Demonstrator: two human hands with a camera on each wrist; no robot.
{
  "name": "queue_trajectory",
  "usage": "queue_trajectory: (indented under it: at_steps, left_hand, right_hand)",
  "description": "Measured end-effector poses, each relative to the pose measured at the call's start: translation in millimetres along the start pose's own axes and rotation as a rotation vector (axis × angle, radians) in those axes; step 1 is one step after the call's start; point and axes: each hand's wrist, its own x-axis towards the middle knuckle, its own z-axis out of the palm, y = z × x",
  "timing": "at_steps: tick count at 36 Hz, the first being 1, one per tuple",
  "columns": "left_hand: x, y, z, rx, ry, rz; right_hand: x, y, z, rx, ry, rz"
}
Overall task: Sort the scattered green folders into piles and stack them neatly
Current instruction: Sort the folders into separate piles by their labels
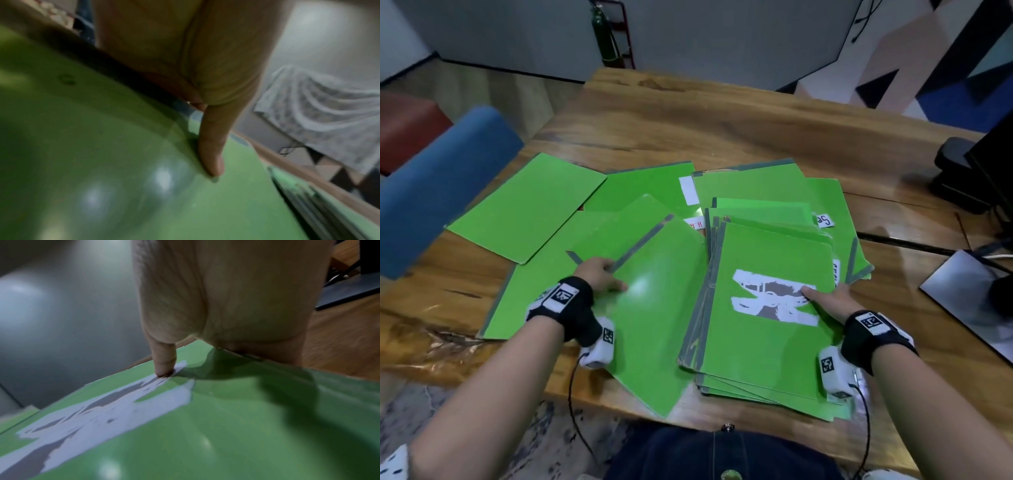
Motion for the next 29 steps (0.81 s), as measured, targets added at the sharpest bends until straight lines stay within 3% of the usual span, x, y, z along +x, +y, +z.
queue_trajectory:
  at_steps: [3,9,13,16,18,20,24,27,29]
  left_hand:
    - [-11.7,27.3,-26.9,0.067,0.118,0.110]
    - [-45.4,86.2,-79.9,0.484,0.490,0.323]
    - [-56.1,96.2,-98.0,0.480,0.731,0.533]
    - [-51.8,90.7,-96.9,0.402,0.772,0.759]
    - [-41.8,79.6,-87.6,0.322,0.734,0.815]
    - [-28.2,60.9,-72.1,0.248,0.702,0.732]
    - [-0.4,11.5,-37.2,0.034,0.668,0.428]
    - [7.2,-16.8,-18.4,-0.230,0.641,0.202]
    - [9.6,-31.8,-8.9,-0.371,0.594,0.127]
  right_hand:
    - [-2.4,-0.5,-0.3,-0.003,0.005,-0.005]
    - [-4.3,0.6,-0.4,0.006,0.001,-0.010]
    - [-4.3,1.3,-0.7,0.018,-0.002,-0.015]
    - [-4.4,1.0,-1.2,0.024,-0.002,-0.016]
    - [-5.0,0.8,-1.5,0.027,-0.001,-0.020]
    - [-5.0,1.1,-1.6,0.033,-0.003,-0.026]
    - [-5.4,1.5,-1.5,0.036,-0.012,-0.027]
    - [-5.6,1.4,-1.1,0.034,-0.013,-0.021]
    - [-5.2,1.4,-0.9,0.031,-0.014,-0.016]
